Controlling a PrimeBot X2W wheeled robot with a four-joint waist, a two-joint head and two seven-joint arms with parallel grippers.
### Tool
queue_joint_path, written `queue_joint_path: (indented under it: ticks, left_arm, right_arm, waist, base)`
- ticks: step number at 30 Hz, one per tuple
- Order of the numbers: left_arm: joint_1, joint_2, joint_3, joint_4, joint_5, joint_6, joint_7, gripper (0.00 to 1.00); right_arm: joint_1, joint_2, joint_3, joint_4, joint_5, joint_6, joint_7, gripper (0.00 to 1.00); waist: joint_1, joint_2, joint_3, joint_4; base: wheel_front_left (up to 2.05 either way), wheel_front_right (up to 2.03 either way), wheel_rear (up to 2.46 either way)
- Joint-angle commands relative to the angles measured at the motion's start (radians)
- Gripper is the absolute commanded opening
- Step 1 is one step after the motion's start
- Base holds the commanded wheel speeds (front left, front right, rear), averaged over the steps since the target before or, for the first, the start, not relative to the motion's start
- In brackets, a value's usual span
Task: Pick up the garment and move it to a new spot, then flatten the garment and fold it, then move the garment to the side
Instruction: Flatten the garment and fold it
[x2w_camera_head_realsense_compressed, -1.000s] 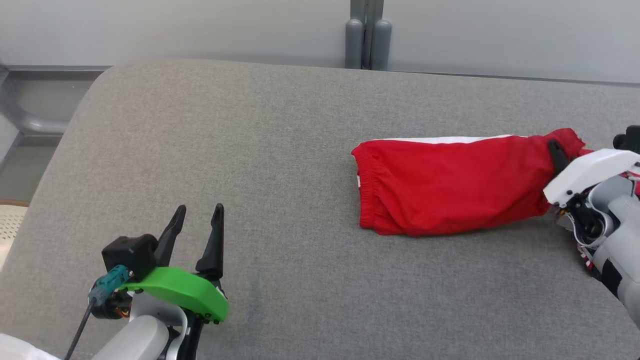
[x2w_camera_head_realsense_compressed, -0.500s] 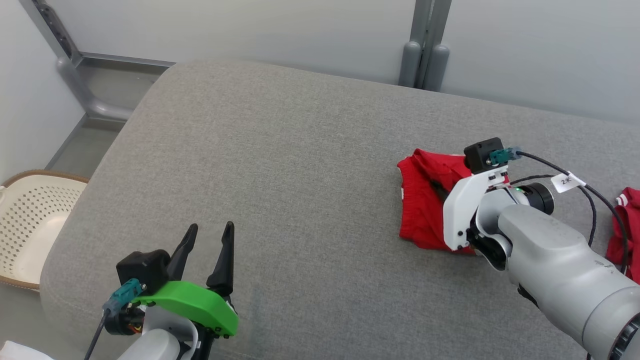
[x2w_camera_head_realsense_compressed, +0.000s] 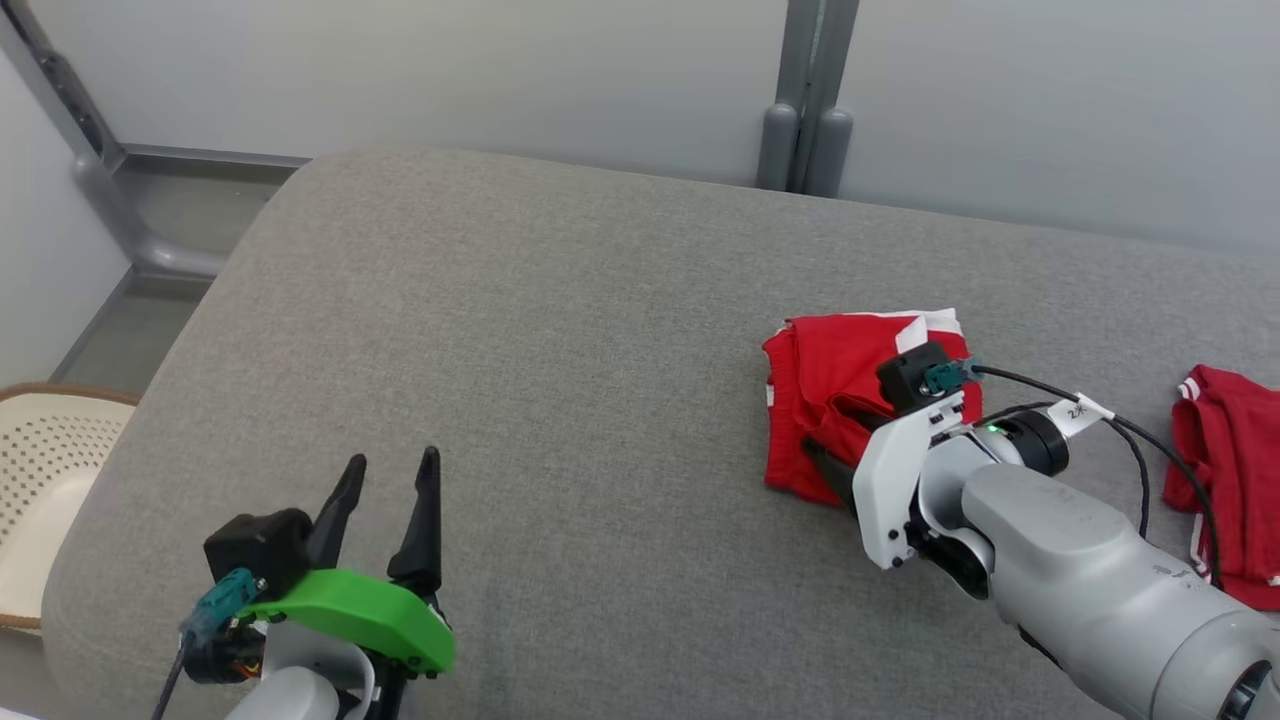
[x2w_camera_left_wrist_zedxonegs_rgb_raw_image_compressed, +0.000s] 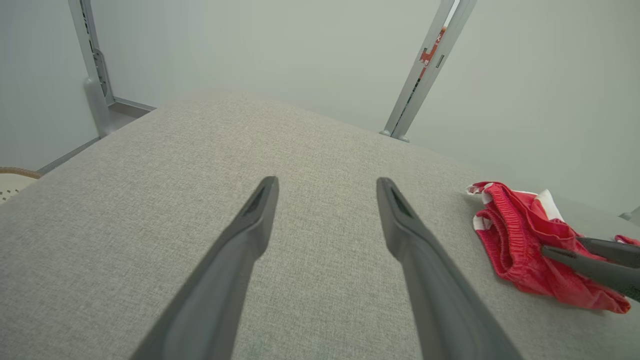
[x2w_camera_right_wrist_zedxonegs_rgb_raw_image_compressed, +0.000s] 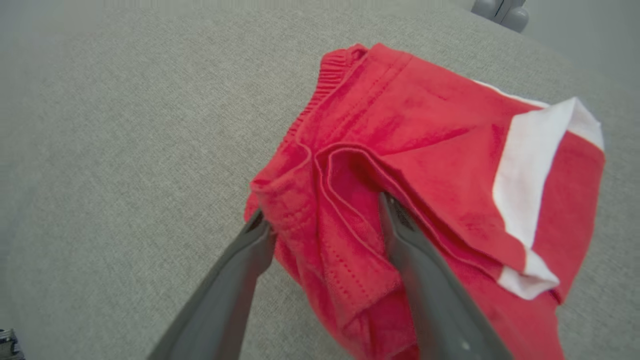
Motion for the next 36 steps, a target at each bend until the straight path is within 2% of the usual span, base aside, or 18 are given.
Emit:
queue_joint_path:
  ticks: [1,5,9,12,19,22,25,30,31,33,36]
  left_arm:
    - [0.024,0.011,0.014,-0.005,0.027,0.007,-0.003,1.00]
    - [0.049,0.029,0.051,-0.031,0.073,0.027,-0.003,1.00]
    - [0.078,0.035,0.094,-0.071,0.135,0.041,-0.003,1.00]
    - [0.103,0.027,0.124,-0.093,0.178,0.046,-0.003,1.00]
    - [0.140,-0.016,0.174,-0.116,0.262,0.020,-0.003,1.00]
    - [0.144,-0.044,0.184,-0.111,0.283,-0.002,-0.003,1.00]
    - [0.139,-0.062,0.182,-0.095,0.299,-0.030,-0.003,1.00]
    - [0.115,-0.074,0.193,-0.076,0.316,-0.057,-0.003,1.00]
    - [0.109,-0.076,0.194,-0.071,0.319,-0.064,-0.003,1.00]
    - [0.097,-0.083,0.195,-0.063,0.325,-0.073,-0.003,1.00]
    - [0.087,-0.096,0.199,-0.048,0.329,-0.083,-0.003,1.00]
  right_arm:
    - [0.013,-0.007,0.005,-0.015,-0.009,-0.001,-0.012,1.00]
    - [0.012,-0.039,0.009,-0.084,-0.013,-0.001,-0.027,1.00]
    - [0.013,-0.096,-0.040,-0.164,0.008,-0.001,-0.084,1.00]
    - [0.034,-0.167,-0.111,-0.201,0.013,-0.001,-0.151,1.00]
    - [0.154,-0.255,-0.353,-0.249,0.009,-0.001,-0.216,1.00]
    - [0.241,-0.241,-0.473,-0.259,-0.051,-0.001,-0.215,1.00]
    - [0.291,-0.220,-0.546,-0.249,-0.107,-0.001,-0.215,1.00]
    - [0.279,-0.172,-0.567,-0.186,-0.163,-0.001,-0.192,1.00]
    - [0.264,-0.167,-0.563,-0.165,-0.179,-0.001,-0.172,0.56]
    - [0.242,-0.155,-0.553,-0.128,-0.196,-0.001,-0.138,0.00]
    - [0.225,-0.137,-0.529,-0.096,-0.212,-0.001,-0.090,0.00]
  waist:
    - [0.0000,0.0000,-0.023,-0.039]
    - [0.0000,0.0000,-0.046,-0.080]
    - [0.0000,0.0000,-0.058,-0.111]
    - [0.0000,0.0000,-0.063,-0.125]
    - [0.0000,0.0000,-0.060,-0.119]
    - [0.0000,0.0000,-0.052,-0.100]
    - [0.0000,0.0000,-0.044,-0.074]
    - [0.0000,0.0000,-0.015,-0.040]
    - [0.0000,0.0000,-0.006,-0.031]
    - [0.0000,0.0000,0.007,-0.016]
    - [0.0000,0.0000,0.017,0.006]
  base:
    - [0.00,0.00,0.00]
    - [0.00,0.00,0.00]
    - [0.00,0.00,0.00]
    - [0.00,0.00,0.00]
    - [0.00,0.00,0.00]
    - [0.00,0.00,0.00]
    - [0.00,0.00,0.00]
    - [0.00,0.00,0.00]
    - [0.00,0.00,0.00]
    - [0.00,0.00,0.00]
    - [0.00,0.00,0.00]
